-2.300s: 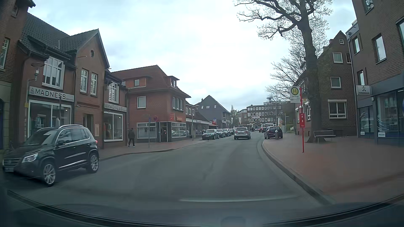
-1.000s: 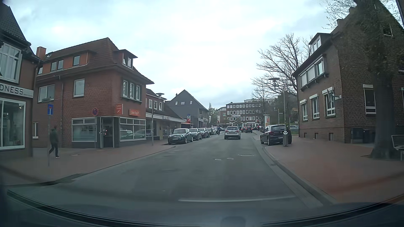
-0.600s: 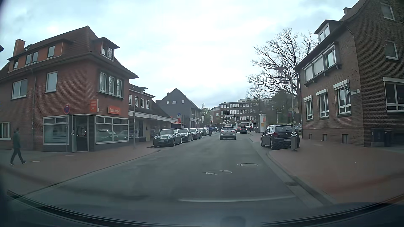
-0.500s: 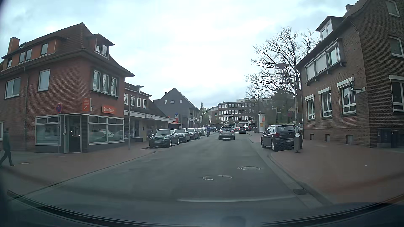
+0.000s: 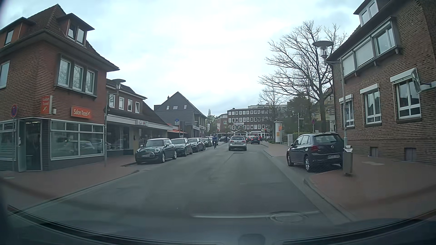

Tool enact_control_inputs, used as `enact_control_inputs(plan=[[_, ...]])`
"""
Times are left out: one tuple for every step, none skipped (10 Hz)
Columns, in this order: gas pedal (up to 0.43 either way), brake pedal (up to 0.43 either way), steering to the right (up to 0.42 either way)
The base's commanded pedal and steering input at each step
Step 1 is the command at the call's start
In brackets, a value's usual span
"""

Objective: Follow the waypoints while adhering to traffic rules and regulations

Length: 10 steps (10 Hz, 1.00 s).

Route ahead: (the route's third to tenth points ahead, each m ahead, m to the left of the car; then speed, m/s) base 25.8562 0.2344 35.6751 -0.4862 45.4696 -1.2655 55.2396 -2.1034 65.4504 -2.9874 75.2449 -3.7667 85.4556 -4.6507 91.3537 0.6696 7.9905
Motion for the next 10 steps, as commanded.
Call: enact_control_inputs(plan=[[0.150,0.000,0.017],[0.150,0.000,0.015],[0.150,0.000,0.014],[0.150,0.000,0.014],[0.150,0.000,0.016],[0.150,0.000,0.022],[0.150,0.000,0.023],[0.150,0.000,0.019],[0.150,0.000,0.015],[0.150,0.000,0.012]])
